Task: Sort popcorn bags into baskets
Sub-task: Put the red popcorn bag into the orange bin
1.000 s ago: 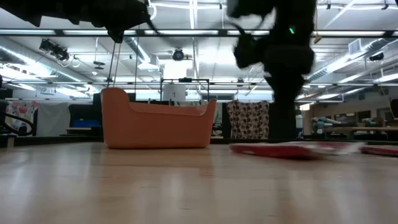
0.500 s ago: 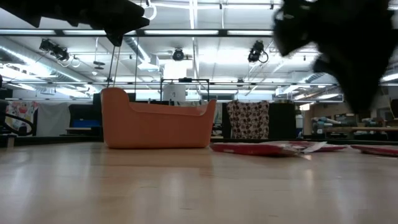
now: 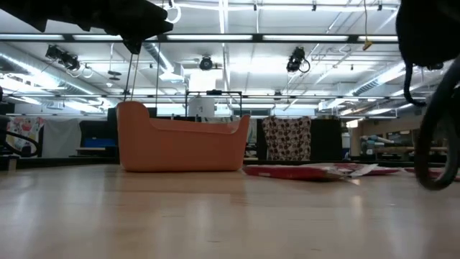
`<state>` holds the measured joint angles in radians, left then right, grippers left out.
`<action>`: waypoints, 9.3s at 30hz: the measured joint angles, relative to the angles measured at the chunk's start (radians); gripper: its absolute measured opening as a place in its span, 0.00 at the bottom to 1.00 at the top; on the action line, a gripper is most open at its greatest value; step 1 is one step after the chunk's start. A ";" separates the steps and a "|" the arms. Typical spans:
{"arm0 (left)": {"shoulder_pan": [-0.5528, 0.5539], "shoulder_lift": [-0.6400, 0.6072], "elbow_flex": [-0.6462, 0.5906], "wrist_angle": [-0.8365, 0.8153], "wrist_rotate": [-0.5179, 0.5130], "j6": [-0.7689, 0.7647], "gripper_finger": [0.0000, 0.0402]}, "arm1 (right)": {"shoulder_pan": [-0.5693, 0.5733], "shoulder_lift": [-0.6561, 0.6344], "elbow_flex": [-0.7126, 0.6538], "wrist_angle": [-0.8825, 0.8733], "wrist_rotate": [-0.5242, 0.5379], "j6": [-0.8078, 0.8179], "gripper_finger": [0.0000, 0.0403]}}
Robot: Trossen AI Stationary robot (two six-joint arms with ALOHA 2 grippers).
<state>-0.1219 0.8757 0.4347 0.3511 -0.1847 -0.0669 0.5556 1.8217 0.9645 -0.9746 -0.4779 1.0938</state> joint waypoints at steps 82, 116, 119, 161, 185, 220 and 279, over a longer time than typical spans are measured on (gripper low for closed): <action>0.008 0.000 -0.001 0.040 -0.096 0.125 0.35 | 0.153 0.182 0.286 0.013 0.895 -0.648 0.31; -0.022 -0.080 0.000 -0.023 0.052 0.079 0.35 | -0.073 0.180 1.050 -0.559 1.111 -0.783 0.02; -0.040 -0.080 0.000 0.005 0.052 0.090 0.35 | -0.124 0.180 1.109 -0.567 1.146 -0.851 0.02; -0.217 -0.117 0.000 0.019 0.048 0.099 0.35 | -0.820 0.354 1.197 0.495 0.240 -2.307 0.02; -0.199 -0.117 0.000 -0.037 -0.067 0.132 0.35 | -0.968 0.441 1.198 0.388 0.240 -2.369 0.02; -0.199 -0.117 0.000 -0.058 -0.289 0.247 0.35 | -0.803 0.168 1.199 -0.427 0.746 -1.328 0.40; -0.193 -0.117 0.000 -0.080 -0.347 0.210 0.35 | -0.262 0.024 -0.007 1.007 0.943 -1.278 0.40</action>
<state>-0.3153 0.7589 0.4347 0.2707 -0.5312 0.1429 0.2938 1.8460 0.9573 0.0327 0.4654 -0.1843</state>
